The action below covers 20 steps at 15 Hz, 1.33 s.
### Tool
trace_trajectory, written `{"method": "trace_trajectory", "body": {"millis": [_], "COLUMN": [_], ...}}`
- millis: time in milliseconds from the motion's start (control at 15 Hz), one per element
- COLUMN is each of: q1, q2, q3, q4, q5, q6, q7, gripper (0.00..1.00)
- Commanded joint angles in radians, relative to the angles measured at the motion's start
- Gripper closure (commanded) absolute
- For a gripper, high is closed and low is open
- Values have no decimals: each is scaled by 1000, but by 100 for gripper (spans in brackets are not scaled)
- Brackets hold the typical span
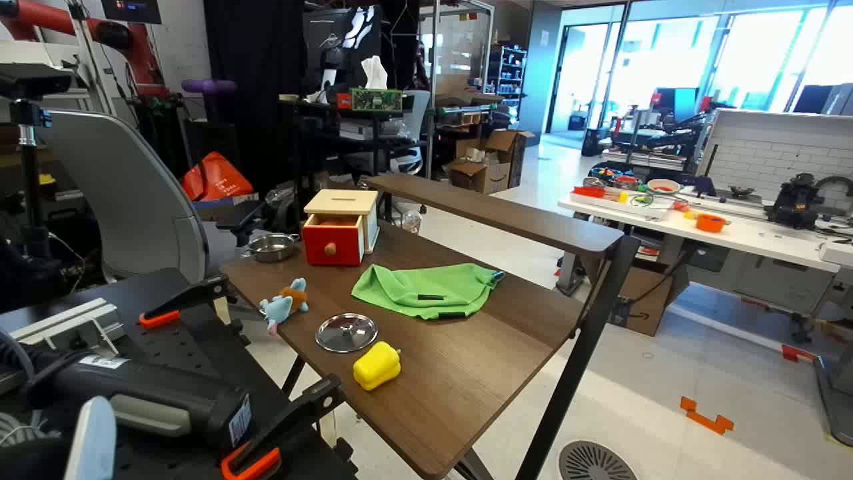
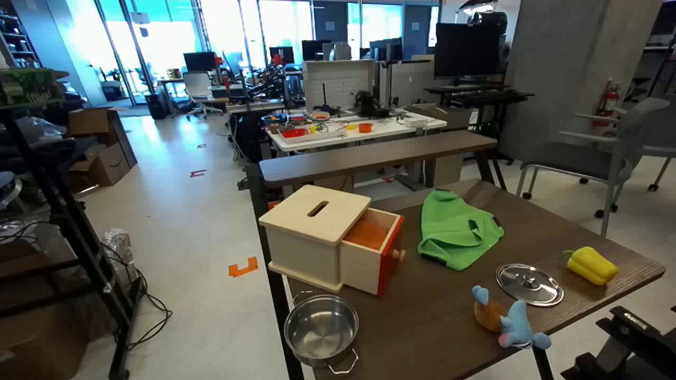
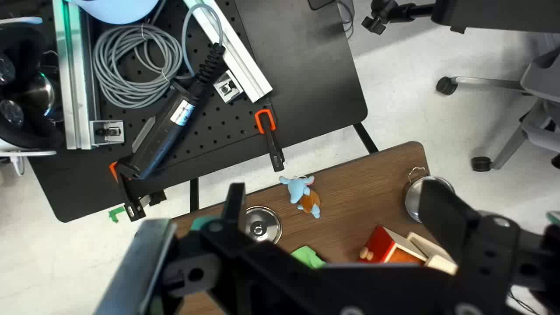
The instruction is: Put the fluffy toy inside the chest drawer
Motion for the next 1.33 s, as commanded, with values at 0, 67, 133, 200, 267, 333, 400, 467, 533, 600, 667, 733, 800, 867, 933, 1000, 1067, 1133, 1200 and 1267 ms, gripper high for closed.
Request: {"method": "trace_trajectory", "body": {"millis": [0,67,133,200,267,333,400,467,533,600,667,733,800,867,933,1000,1067,1133,1200,1267], "q1": [0,-15,-17,-21,-26,-30,-34,-41,-42,-45,-49,-50,-51,-52,-49,-43,-38,-31,-22,-11], "q2": [1,2,9,25,44,70,91,121,159,207,254,309,355,409,465,520,577,628,677,721], "q3": [0,1,-1,2,4,8,13,20,19,19,19,15,13,10,3,-7,-18,-29,-42,-58], "q4": [2,-17,-27,-47,-65,-84,-102,-121,-131,-139,-146,-151,-157,-163,-162,-164,-165,-164,-162,-159], "q5": [-1,11,4,-8,-17,-29,-42,-64,-82,-104,-129,-152,-181,-215,-244,-269,-301,-332,-367,-403], "q6": [-2,48,68,108,144,184,224,278,312,355,404,450,501,553,589,625,668,710,752,791], "q7": [0,30,23,18,15,16,26,42,53,65,79,93,114,132,149,160,171,187,206,226], "gripper": [0,0,0,0,0,0,0,0,0,0,0,0,0,0,0,0,0,0,0,0]}}
